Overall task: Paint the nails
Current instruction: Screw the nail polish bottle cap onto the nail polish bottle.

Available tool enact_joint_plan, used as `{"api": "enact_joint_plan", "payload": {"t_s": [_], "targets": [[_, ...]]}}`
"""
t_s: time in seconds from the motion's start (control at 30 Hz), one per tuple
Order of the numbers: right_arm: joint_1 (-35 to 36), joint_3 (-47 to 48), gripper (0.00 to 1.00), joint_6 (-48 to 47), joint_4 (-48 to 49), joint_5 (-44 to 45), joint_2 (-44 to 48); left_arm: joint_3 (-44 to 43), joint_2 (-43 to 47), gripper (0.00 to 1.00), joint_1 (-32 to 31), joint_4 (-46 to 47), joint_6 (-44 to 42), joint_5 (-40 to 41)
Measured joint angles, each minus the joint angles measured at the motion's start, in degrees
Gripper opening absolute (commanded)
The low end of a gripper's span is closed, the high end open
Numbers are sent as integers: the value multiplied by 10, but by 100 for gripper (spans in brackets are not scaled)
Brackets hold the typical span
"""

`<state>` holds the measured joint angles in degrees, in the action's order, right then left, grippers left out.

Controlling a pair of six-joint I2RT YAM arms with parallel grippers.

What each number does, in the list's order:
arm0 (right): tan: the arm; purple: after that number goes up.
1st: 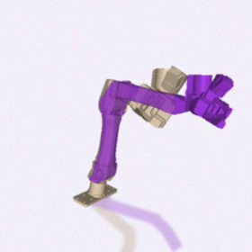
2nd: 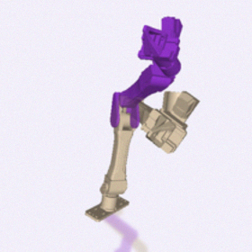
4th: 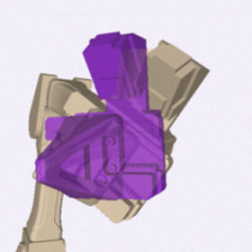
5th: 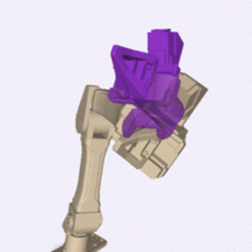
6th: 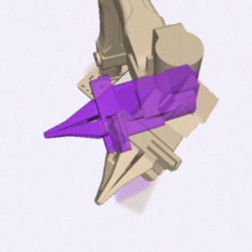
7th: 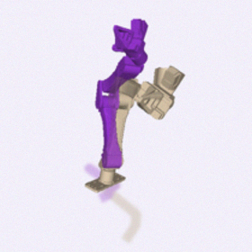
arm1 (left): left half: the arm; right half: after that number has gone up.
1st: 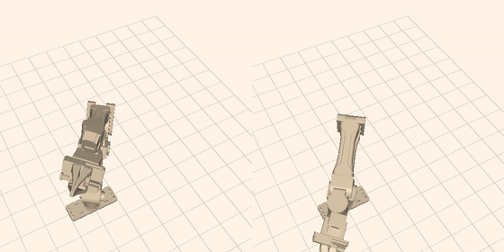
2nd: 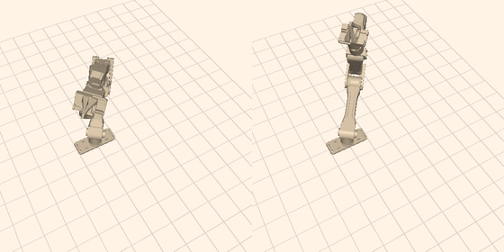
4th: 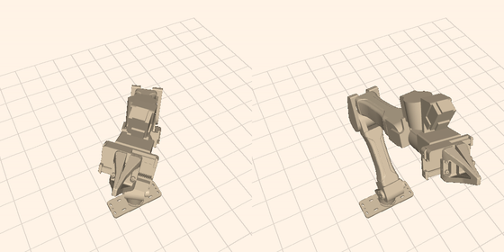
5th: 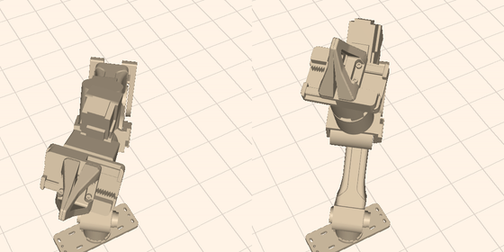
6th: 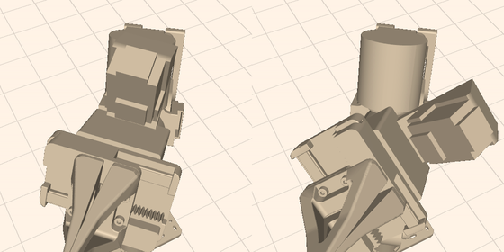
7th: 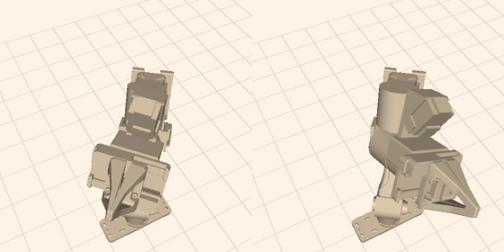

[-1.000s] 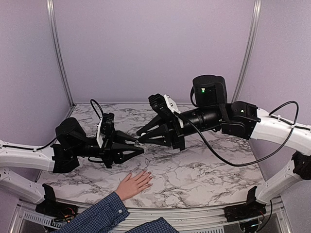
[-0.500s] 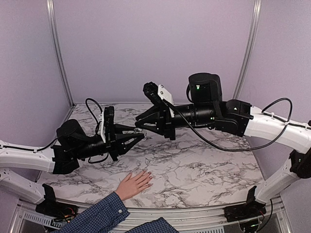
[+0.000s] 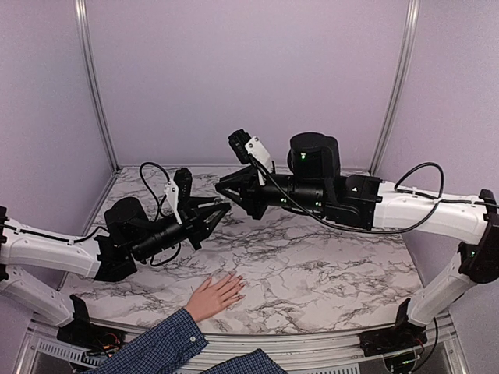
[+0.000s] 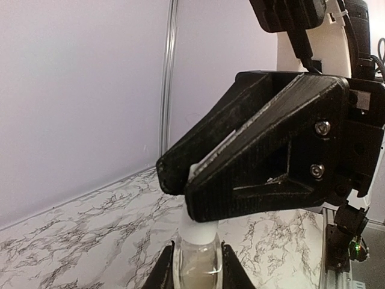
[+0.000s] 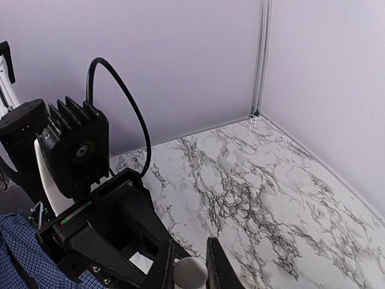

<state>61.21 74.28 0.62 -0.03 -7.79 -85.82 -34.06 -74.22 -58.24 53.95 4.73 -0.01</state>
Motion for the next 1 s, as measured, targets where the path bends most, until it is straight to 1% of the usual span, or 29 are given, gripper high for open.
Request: {"api": "enact_joint_plan", "payload": {"t_s": [0.13, 0.17, 0.27, 0.37, 0.47, 0.57, 0.63, 0.83, 0.93, 1.0], "targets": [[0, -7, 0, 26, 21, 26, -11, 4, -15, 0, 0, 18, 2, 28], [0, -7, 1, 29, 24, 31, -13, 4, -19, 0, 0, 21, 2, 34], [0, -7, 10, 37, 28, 42, -19, 4, -28, 0, 0, 30, 2, 42], [0, -7, 16, 38, 28, 44, -19, 4, -32, 0, 0, 35, 2, 41], [-1, -7, 26, 37, 28, 40, -17, 5, -32, 0, 0, 40, 2, 35], [-1, -19, 42, 38, 24, 16, -13, 5, -30, 0, 0, 59, 1, 18], [-1, -28, 50, 36, 26, 2, -7, 8, -28, 0, 0, 60, 0, 2], [-7, -65, 62, 14, 33, -48, 34, 10, -17, 0, 0, 62, 0, -72], [-9, -84, 66, 0, 35, -82, 58, 10, -5, 0, 0, 67, 0, -113], [-10, -90, 67, -11, 33, -103, 68, 10, 4, 0, 0, 71, 1, -144]]}}
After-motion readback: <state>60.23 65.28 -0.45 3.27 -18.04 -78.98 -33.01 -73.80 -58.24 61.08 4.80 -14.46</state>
